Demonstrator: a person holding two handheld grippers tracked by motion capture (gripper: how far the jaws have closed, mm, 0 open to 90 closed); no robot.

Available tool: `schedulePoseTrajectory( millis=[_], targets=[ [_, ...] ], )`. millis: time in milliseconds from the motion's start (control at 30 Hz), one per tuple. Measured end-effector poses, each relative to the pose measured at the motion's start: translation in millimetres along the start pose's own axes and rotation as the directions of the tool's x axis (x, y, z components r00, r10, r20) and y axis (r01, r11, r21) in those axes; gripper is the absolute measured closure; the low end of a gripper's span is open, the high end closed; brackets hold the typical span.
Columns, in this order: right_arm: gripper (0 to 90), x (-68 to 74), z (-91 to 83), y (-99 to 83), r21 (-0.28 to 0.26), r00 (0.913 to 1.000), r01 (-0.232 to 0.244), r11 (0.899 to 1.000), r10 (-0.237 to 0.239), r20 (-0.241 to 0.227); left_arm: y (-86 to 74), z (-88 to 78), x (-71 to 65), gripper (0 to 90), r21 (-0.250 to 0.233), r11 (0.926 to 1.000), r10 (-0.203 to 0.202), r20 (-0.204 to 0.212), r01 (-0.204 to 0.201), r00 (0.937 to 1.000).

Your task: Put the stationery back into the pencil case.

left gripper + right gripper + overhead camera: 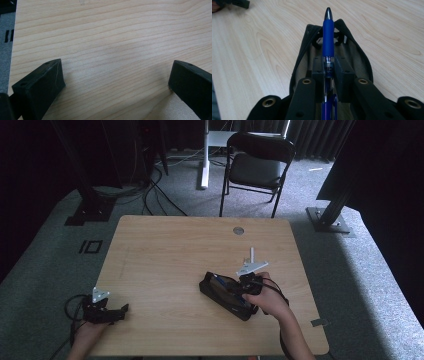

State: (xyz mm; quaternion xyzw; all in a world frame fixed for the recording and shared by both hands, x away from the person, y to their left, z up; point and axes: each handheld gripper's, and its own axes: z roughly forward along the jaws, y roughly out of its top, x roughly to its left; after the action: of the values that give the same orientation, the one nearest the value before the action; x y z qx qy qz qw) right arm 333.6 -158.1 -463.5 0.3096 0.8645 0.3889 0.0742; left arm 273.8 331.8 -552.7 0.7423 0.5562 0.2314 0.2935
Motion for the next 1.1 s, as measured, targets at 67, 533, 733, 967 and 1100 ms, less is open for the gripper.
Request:
schedulePoseTrajectory(
  millis=[67,533,733,967,1100],
  targets=[
    [79.4,1.0,1.9,-0.1,0.022,0.9999,0.012,1.0,-0.012,-0.004,0.0,0.0,0.0,0.4,0.0,1.0,0.0,0.0,0.0,1.0],
    [79.4,-0.1,20.1,1.1,0.107,0.9997,0.019,0.994,-0.02,0.013,0.0,0.0,0.0,0.4,0.0,1.0,0.0,0.0,0.0,1.0],
    [79.5,1.9,25.8,1.4,0.151,0.9994,0.024,0.988,-0.027,0.02,0.0,0.0,0.0,0.4,0.0,1.0,0.0,0.0,0.0,1.0],
    [79.5,3.2,29.9,2.3,0.168,0.9982,0.034,0.985,-0.041,0.043,0.0,0.0,0.0,0.3,0.0,1.0,0.0,0.0,0.0,1.0],
    [79.4,4.7,34.0,1.5,0.188,0.9984,0.042,0.981,-0.048,0.029,0.0,0.0,0.0,0.4,0.0,1.0,0.0,0.0,0.0,1.0]
  ],
)
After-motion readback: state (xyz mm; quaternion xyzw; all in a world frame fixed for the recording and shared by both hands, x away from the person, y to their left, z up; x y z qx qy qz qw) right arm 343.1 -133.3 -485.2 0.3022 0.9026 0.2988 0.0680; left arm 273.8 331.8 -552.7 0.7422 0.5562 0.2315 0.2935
